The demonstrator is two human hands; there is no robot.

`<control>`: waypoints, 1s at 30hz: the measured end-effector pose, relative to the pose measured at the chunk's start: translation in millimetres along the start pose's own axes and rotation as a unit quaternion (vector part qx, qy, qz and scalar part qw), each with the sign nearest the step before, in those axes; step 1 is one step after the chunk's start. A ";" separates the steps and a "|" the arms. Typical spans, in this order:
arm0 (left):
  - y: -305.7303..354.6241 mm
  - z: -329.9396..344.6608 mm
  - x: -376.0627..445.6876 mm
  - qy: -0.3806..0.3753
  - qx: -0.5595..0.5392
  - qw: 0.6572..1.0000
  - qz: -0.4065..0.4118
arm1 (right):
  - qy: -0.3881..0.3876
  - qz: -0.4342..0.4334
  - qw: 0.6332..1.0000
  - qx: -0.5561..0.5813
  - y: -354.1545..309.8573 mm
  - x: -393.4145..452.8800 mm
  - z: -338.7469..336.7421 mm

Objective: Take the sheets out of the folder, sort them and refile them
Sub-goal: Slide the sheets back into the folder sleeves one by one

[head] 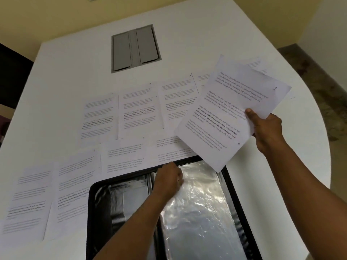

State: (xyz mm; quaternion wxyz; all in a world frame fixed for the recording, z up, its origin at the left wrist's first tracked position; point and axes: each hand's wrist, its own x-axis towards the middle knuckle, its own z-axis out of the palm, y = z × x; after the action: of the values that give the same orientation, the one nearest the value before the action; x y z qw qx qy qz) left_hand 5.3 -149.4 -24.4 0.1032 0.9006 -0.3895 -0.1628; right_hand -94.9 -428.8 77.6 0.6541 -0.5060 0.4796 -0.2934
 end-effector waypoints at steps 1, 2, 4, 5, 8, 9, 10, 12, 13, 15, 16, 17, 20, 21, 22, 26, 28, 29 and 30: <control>-1.9 -1.6 0.0 0.005 -0.013 1.000 0.010 | 0.000 0.001 1.000 0.000 1.3 1.5 2.5; -3.6 -2.9 -0.4 0.010 -0.023 0.999 0.020 | -0.001 0.001 1.000 -0.001 2.7 3.0 4.5; -5.9 -6.0 -1.7 0.020 -0.033 0.999 0.036 | 0.000 0.002 1.000 -0.001 5.9 5.9 7.0; -6.6 -7.3 -2.3 0.029 -0.041 0.998 0.041 | 0.002 0.002 1.000 -0.001 7.3 7.0 7.6; -8.0 -8.9 -1.9 0.035 -0.058 0.997 0.042 | 0.013 0.001 1.000 0.004 9.7 10.1 8.7; -8.4 -8.2 -1.5 0.035 -0.053 0.997 0.042 | 0.016 0.001 1.000 0.007 10.3 11.3 8.9; -8.7 -7.1 -1.1 0.035 -0.047 0.997 0.041 | 0.018 0.001 1.000 0.009 10.6 12.3 8.9; -9.1 -6.9 -0.6 0.022 -0.056 0.998 0.029 | 0.022 0.001 1.000 0.015 10.7 13.7 9.1; -9.5 -7.6 0.1 0.008 -0.070 0.997 0.019 | 0.023 0.001 1.000 0.018 10.6 14.1 9.3; -10.0 -9.1 0.3 -0.011 -0.100 0.995 0.003 | 0.024 -0.001 0.999 0.026 10.3 14.3 10.2; -10.3 -10.2 0.1 -0.012 -0.105 0.994 -0.001 | 0.022 -0.003 0.999 0.033 10.4 14.1 10.9; -10.9 -11.0 -0.1 -0.012 -0.103 0.995 -0.001 | 0.021 -0.005 0.999 0.040 10.4 13.6 11.9; -13.7 -13.2 0.1 -0.027 -0.077 0.997 0.015 | 0.024 -0.012 0.998 0.050 11.3 12.4 14.7; -14.7 -13.2 0.1 -0.030 -0.066 0.997 0.031 | 0.026 -0.016 0.998 0.053 11.3 12.4 15.6; -15.1 -12.8 -0.1 -0.025 -0.051 0.997 0.052 | 0.027 -0.019 0.998 0.054 11.1 12.5 16.5; -14.6 -10.8 -2.1 0.029 0.011 0.996 0.087 | 0.031 -0.034 0.997 0.064 9.0 11.4 24.5; -14.9 -10.7 -3.5 0.017 0.014 0.997 0.070 | 0.026 -0.039 0.996 0.075 7.9 9.0 30.5; -14.7 -11.6 -4.5 0.012 -0.002 0.998 0.060 | 0.025 -0.041 0.996 0.080 7.6 7.6 33.7; -13.6 -13.6 -6.2 0.011 -0.022 0.999 0.046 | 0.022 -0.043 0.995 0.086 7.6 6.4 36.9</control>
State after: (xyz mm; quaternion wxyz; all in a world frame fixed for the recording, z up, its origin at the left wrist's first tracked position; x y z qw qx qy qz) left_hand 15.5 -134.8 -14.7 0.1341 0.8810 -0.4258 -0.1567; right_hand -59.2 -417.9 69.3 0.6714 -0.4612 0.4446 -0.3725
